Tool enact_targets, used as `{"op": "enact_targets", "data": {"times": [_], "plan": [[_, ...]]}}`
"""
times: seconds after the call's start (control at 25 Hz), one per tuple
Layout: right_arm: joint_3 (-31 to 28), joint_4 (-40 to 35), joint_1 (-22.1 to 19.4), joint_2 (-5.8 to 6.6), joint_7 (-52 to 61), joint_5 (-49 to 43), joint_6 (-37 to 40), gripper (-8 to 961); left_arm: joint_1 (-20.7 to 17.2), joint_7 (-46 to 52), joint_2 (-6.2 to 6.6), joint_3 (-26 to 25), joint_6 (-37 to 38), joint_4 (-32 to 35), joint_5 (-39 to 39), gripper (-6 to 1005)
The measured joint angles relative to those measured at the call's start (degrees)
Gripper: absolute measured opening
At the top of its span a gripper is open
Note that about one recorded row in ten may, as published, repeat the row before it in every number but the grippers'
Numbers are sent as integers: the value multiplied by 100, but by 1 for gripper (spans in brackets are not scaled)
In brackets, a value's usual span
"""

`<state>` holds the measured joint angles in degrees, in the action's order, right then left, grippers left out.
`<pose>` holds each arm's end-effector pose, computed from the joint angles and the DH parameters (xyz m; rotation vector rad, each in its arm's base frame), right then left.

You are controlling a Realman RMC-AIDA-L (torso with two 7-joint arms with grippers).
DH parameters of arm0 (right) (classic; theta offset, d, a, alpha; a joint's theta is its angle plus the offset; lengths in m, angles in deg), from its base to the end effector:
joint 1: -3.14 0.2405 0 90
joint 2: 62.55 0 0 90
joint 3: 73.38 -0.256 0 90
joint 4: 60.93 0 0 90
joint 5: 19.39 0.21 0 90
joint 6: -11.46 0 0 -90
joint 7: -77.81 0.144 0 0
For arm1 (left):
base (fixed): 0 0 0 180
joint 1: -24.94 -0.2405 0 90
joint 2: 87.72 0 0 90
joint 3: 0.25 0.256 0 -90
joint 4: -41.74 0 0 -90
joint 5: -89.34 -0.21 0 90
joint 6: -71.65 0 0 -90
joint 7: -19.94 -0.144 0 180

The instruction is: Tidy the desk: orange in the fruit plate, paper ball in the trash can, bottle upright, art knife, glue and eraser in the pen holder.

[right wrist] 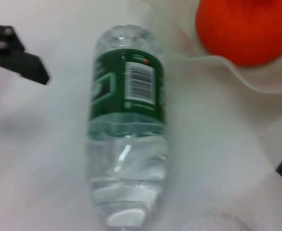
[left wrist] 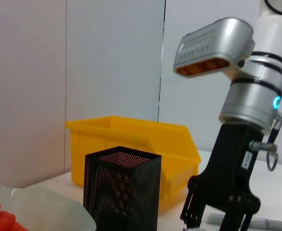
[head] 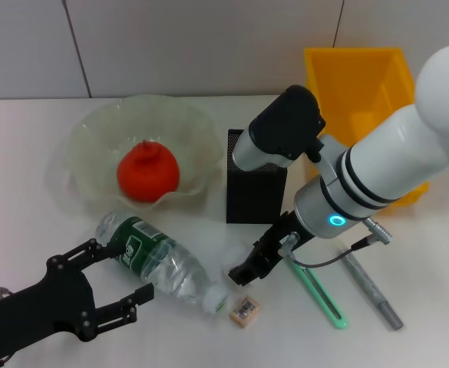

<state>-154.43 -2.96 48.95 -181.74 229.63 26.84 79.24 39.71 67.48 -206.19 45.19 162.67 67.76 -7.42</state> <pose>0.1337 0.3645 -0.0977 -2.7585 0.8182 -0.3882 -0.3206 0.2441 -0.0168 -2.5120 -0.3882 -0.8349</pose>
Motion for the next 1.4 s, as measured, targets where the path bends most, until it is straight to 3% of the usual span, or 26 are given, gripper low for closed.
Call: {"op": "enact_targets", "data": {"times": [0.16,0.36,0.44,0.48,0.52,0.56,0.6,0.68,0.88,1.12,1.4], "plan": [[-379,608,-144,15,1,-42,556,544,0,-5,0,0,-3,0,0,816],[-1521,1854,-391,38,-28,-90,1777,547,8,-7,0,7,-7,0,-1,816],[-1727,2051,-421,47,-29,-126,1937,550,11,-8,0,9,-7,0,-1,816],[-2210,2492,-472,57,-30,-321,2176,552,13,-8,0,14,-7,0,-1,816],[-2210,2492,-472,57,-30,-321,2176,553,13,-8,0,14,-7,0,-1,816],[-2645,2818,-497,63,-35,-646,2286,554,13,-8,0,17,-7,0,-1,816],[-2645,2818,-497,63,-35,-646,2286,556,14,-8,0,18,-7,0,-1,816],[-3226,3066,-510,74,-101,-1109,2272,559,15,-8,-1,19,-7,0,-1,816],[-3790,3074,-560,80,-253,-1624,1931,566,17,-14,-8,43,-7,0,-1,816],[-3815,2818,-618,80,-264,-2106,1399,574,24,-16,-9,76,-7,0,-1,816],[-3549,1940,-629,38,-485,-2199,416,584,51,-17,-9,81,9,0,-1,816]]}}
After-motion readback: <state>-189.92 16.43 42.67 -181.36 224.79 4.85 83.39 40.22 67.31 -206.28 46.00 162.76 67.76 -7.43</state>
